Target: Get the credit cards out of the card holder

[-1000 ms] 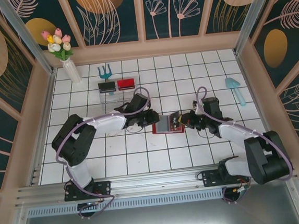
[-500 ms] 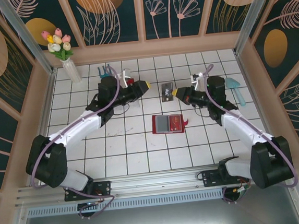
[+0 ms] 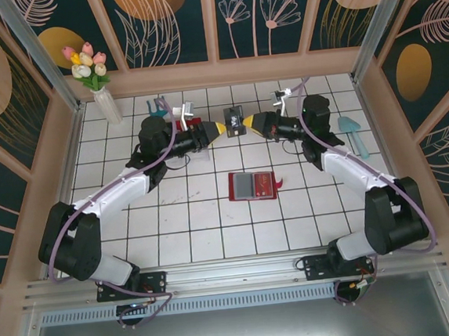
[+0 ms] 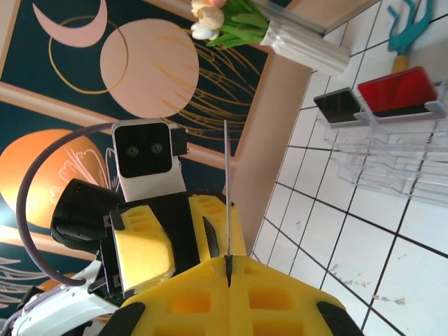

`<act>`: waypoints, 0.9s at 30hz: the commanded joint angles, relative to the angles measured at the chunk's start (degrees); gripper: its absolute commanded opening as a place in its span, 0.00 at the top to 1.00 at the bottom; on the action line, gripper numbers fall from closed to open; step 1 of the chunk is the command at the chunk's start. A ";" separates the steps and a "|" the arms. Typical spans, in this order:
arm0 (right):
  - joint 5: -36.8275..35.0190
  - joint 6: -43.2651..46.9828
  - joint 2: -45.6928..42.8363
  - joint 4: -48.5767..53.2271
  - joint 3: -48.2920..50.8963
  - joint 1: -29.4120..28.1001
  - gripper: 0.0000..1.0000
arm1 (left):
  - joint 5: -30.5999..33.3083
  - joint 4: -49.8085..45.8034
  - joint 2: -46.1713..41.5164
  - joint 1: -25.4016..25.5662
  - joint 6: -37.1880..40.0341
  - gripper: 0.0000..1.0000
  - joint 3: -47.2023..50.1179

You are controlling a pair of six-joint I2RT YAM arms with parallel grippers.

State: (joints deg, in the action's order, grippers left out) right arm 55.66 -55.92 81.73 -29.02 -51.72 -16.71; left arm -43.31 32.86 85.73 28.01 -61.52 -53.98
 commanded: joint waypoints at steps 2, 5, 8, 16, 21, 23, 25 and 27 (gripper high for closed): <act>3.59 -0.73 1.42 -4.64 -2.93 -0.88 1.00 | -1.98 3.35 0.84 -0.41 -0.46 0.69 -0.78; 4.19 -1.13 1.76 -5.44 -2.85 -0.97 1.00 | -2.14 2.96 1.13 -0.58 -0.37 0.70 -0.70; 4.03 -0.63 1.48 -4.74 -2.63 -0.90 1.00 | -1.56 1.61 0.63 -1.71 0.38 0.70 -0.03; 5.29 -1.04 1.45 -5.94 -2.42 -1.24 1.00 | -3.50 1.35 0.79 -3.58 1.04 0.67 0.40; 5.86 0.54 2.32 -4.56 -3.14 -2.19 1.00 | -5.05 2.12 1.29 -3.58 0.81 0.70 0.49; 6.02 -0.17 2.79 -5.60 -3.09 -2.42 1.00 | -5.70 4.20 1.37 -3.58 -0.39 0.70 1.14; 6.08 -0.68 3.16 -6.33 -3.24 -2.56 1.00 | -6.24 5.95 1.37 -3.58 -1.55 0.71 1.91; 6.30 -0.62 3.49 -6.51 -3.69 -2.79 1.00 | -7.32 6.54 1.49 -3.58 -1.86 0.72 2.25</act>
State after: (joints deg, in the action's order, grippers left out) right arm 60.16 -56.40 84.62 -31.92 -53.30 -19.05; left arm -47.90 35.14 86.37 24.43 -62.33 -52.75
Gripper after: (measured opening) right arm 0.056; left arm 0.286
